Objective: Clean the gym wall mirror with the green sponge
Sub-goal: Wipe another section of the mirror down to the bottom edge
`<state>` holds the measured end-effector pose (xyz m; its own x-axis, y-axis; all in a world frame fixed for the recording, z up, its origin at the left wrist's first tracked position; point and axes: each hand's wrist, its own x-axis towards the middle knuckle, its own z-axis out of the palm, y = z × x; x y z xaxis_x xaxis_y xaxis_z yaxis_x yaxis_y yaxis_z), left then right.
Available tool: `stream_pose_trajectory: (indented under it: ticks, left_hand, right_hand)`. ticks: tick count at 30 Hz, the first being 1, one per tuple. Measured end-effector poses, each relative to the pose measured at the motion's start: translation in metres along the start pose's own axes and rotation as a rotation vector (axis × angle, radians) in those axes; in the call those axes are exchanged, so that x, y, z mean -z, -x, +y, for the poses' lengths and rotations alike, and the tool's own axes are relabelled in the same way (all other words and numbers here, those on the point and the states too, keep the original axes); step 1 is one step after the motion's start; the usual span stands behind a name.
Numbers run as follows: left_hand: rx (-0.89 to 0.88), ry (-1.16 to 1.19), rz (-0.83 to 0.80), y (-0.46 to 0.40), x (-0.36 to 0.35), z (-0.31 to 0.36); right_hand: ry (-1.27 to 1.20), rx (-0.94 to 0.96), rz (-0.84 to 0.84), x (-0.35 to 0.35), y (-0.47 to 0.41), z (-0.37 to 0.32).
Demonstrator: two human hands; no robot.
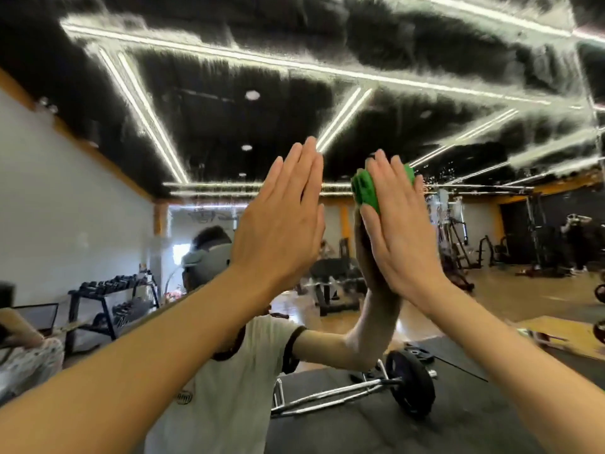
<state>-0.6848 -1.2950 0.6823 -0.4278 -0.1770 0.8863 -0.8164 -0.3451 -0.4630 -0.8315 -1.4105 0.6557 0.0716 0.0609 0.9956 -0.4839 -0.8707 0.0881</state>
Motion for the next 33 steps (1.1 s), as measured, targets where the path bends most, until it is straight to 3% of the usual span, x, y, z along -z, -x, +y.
stream_pose_trajectory:
  ticks: [3, 9, 13, 16, 21, 24, 28, 30, 33]
  left_hand:
    - [0.008, 0.023, -0.014, 0.000, 0.002, 0.000]
    - [-0.001, -0.022, -0.018, -0.001, 0.002, 0.001]
    - [0.005, -0.044, -0.016, 0.000, 0.002, 0.000]
    - [-0.005, -0.050, -0.020, -0.001, 0.002, 0.000]
    - [-0.007, -0.058, -0.022, -0.001, 0.002, 0.000]
    - [-0.009, -0.053, -0.021, -0.001, 0.002, 0.000]
    - [0.001, -0.028, -0.033, -0.002, 0.003, 0.000]
    - [0.007, -0.017, -0.045, -0.003, 0.004, 0.000]
    - [0.011, -0.015, -0.070, -0.003, 0.006, 0.001]
  right_hand:
    - [0.025, 0.091, -0.079, 0.007, 0.045, 0.008]
    - [0.051, -0.037, 0.007, 0.005, -0.077, 0.027]
    - [0.022, -0.066, 0.006, 0.004, 0.009, 0.022]
    - [0.067, 0.023, -0.061, 0.011, 0.071, 0.023]
    - [0.065, 0.132, -0.089, 0.006, -0.028, 0.006]
    - [0.042, 0.012, -0.025, 0.007, -0.051, 0.034]
    - [0.028, -0.324, 0.075, 0.013, -0.032, 0.045]
    - [-0.007, -0.194, 0.080, 0.001, -0.011, 0.007]
    - [-0.009, 0.171, -0.094, 0.000, 0.024, -0.014]
